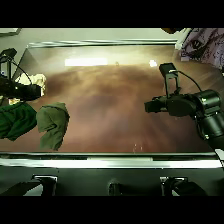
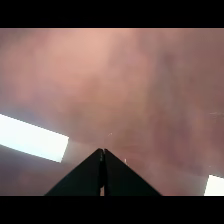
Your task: Fold the clothes and pants, and hang the long-sleeved shirts on hangers.
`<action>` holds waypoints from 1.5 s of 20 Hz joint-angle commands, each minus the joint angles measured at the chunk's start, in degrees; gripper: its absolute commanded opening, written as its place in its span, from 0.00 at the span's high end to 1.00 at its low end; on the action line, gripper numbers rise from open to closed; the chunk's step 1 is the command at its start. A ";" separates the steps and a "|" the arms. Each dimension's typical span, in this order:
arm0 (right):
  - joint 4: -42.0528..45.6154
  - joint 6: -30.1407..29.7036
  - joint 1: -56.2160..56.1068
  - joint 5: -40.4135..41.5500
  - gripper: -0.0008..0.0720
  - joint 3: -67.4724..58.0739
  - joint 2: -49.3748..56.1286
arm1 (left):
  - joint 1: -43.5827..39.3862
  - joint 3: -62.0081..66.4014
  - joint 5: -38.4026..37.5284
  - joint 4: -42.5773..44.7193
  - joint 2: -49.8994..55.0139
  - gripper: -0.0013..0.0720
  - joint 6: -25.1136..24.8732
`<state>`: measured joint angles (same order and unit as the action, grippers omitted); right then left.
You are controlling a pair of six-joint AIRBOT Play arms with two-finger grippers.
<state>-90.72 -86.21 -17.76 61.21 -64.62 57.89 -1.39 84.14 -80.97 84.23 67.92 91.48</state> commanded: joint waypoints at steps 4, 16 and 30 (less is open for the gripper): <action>-0.11 0.04 -0.07 -0.04 0.95 -0.04 0.00 | 0.00 -0.04 1.92 0.02 0.11 0.41 0.02; -0.31 0.09 -0.07 0.17 0.95 -0.07 0.00 | 3.56 -23.91 22.58 6.75 15.08 0.00 9.62; 5.03 1.64 -0.07 14.36 0.79 -0.07 -7.04 | -33.29 -8.96 27.98 -27.39 16.79 0.96 -8.35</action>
<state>-89.06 -84.84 -17.78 70.81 -64.62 53.17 -24.18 73.63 -59.35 61.32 83.48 84.73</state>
